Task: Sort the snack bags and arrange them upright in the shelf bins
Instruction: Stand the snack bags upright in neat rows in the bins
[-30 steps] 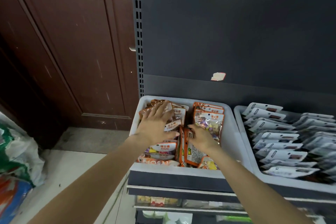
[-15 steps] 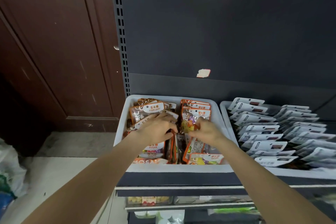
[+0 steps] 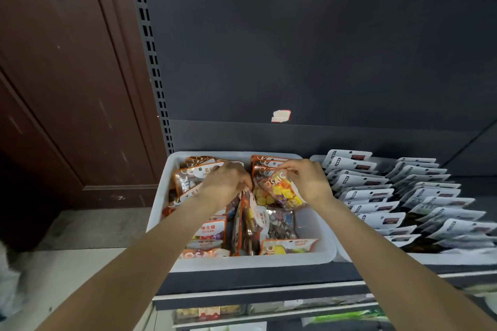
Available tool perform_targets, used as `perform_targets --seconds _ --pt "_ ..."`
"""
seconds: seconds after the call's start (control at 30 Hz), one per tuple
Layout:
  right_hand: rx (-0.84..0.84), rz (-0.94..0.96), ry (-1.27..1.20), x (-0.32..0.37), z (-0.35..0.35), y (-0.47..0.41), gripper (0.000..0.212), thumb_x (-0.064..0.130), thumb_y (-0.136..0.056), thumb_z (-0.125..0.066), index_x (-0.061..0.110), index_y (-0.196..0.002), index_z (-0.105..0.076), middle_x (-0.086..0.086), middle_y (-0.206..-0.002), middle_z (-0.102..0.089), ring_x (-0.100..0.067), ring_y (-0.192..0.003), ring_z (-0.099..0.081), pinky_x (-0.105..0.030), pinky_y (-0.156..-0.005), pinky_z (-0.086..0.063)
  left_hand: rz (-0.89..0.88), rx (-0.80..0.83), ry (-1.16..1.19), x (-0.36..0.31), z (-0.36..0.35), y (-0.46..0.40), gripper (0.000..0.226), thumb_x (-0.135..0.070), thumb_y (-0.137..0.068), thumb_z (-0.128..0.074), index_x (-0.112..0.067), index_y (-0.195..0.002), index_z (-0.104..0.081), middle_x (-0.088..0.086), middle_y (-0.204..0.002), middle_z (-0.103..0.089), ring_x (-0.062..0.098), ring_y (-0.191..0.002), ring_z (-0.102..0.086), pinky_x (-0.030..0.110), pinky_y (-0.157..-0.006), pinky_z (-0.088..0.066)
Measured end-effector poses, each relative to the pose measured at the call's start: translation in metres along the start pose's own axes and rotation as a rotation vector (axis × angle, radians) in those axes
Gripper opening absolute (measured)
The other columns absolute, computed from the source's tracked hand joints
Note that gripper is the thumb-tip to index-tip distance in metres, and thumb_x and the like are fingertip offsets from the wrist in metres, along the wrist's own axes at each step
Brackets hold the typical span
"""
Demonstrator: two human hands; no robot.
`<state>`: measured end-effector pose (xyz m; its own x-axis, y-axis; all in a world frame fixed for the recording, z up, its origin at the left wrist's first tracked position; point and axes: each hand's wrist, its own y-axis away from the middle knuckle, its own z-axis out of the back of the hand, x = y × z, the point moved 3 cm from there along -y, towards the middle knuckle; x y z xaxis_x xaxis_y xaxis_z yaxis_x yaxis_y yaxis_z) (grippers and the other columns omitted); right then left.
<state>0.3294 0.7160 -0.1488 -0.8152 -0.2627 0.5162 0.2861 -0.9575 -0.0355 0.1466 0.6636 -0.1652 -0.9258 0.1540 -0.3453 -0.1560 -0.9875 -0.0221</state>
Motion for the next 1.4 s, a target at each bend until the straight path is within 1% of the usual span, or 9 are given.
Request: perform_targets --seconds 0.13,0.3,0.4,0.63,0.8,0.97,1.13,1.27,1.4 --pt "0.024 0.021 0.004 0.003 -0.004 -0.01 0.024 0.019 -0.096 -0.051 0.023 -0.111 -0.07 -0.002 -0.114 -0.069 -0.021 -0.105 -0.061 -0.031 -0.088 -0.048 0.12 -0.21 0.021 0.0 0.016 -0.009 0.021 -0.018 -0.096 -0.052 -0.022 -0.106 -0.07 0.003 -0.109 -0.059 0.022 -0.106 -0.054 0.034 -0.09 -0.044" --pt "0.198 -0.154 -0.055 -0.007 -0.01 -0.012 0.043 0.04 -0.101 -0.032 0.019 -0.135 -0.05 -0.007 -0.133 -0.055 -0.025 -0.122 -0.048 -0.027 -0.089 -0.034 0.176 -0.187 0.075 -0.013 -0.003 -0.025 0.02 -0.02 -0.096 -0.053 -0.023 -0.105 -0.07 0.001 -0.109 -0.058 0.024 -0.095 -0.062 0.029 -0.077 -0.05" --pt "0.239 -0.187 -0.043 -0.022 -0.016 -0.009 0.054 0.052 -0.092 -0.049 0.016 -0.132 -0.051 -0.005 -0.129 -0.058 -0.023 -0.117 -0.055 -0.027 -0.089 -0.041 0.191 -0.188 0.1 -0.02 -0.016 -0.033 0.019 -0.019 -0.095 -0.055 -0.025 -0.104 -0.071 0.0 -0.11 -0.059 0.023 -0.093 -0.064 0.033 -0.082 -0.054" --pt "0.054 -0.081 0.322 -0.021 -0.013 -0.009 0.022 0.015 -0.096 -0.049 0.017 -0.114 -0.06 -0.01 -0.101 -0.066 -0.029 -0.095 -0.062 -0.031 -0.067 -0.04 0.172 -0.256 0.089 -0.022 -0.023 -0.029 0.026 -0.021 -0.093 -0.058 -0.021 -0.119 -0.055 0.001 -0.12 -0.05 0.018 -0.113 -0.051 0.031 -0.09 -0.05" --pt "0.065 0.067 0.409 -0.018 -0.019 -0.002 0.094 -0.015 -0.082 -0.048 0.037 -0.15 -0.008 -0.005 -0.132 -0.047 -0.025 -0.1 -0.06 -0.035 -0.081 -0.051 -0.097 0.03 0.073 -0.029 -0.042 -0.005 0.037 -0.039 -0.094 -0.052 -0.025 -0.128 -0.049 -0.004 -0.131 -0.049 0.013 -0.116 -0.05 0.027 -0.094 -0.046" --pt "0.045 0.323 0.569 -0.021 -0.026 0.025 0.115 -0.022 -0.074 -0.048 0.045 -0.143 0.015 -0.006 -0.158 0.008 -0.028 -0.144 -0.012 -0.036 -0.107 -0.035 -0.191 0.186 -0.256 -0.035 -0.053 -0.003 0.05 -0.03 -0.09 -0.057 -0.026 -0.138 -0.044 -0.002 -0.141 -0.045 0.017 -0.132 -0.036 0.038 -0.112 -0.025" --pt "0.22 0.331 0.69 -0.041 -0.049 0.031 0.077 0.021 -0.095 -0.052 0.033 -0.151 -0.001 -0.001 -0.152 0.031 -0.02 -0.139 0.03 -0.039 -0.116 0.009 -0.215 0.235 -0.582 -0.014 -0.057 0.01 0.072 -0.017 -0.095 -0.05 -0.025 -0.152 -0.007 0.003 -0.16 -0.006 0.023 -0.147 -0.004 0.047 -0.117 -0.004" --pt "0.268 0.275 0.781 -0.056 -0.063 0.021 0.089 0.03 -0.094 -0.053 0.035 -0.146 0.02 -0.002 -0.152 0.032 -0.022 -0.14 0.028 -0.041 -0.111 0.016 -0.208 0.269 -0.646 -0.016 -0.069 0.015 0.064 -0.039 -0.101 -0.036 -0.023 -0.152 -0.002 0.007 -0.16 0.002 0.026 -0.147 0.006 0.049 -0.114 0.009" --pt "0.257 0.416 0.813 -0.044 -0.064 0.015 0.093 0.025 -0.096 -0.05 0.037 -0.134 0.033 0.004 -0.145 0.04 -0.022 -0.138 0.03 -0.045 -0.114 0.012 -0.177 0.233 -0.549 -0.017 -0.067 0.015 0.07 -0.059 -0.095 -0.028 -0.022 -0.152 -0.009 0.004 -0.158 -0.015 0.025 -0.145 -0.011 0.044 -0.117 -0.003"
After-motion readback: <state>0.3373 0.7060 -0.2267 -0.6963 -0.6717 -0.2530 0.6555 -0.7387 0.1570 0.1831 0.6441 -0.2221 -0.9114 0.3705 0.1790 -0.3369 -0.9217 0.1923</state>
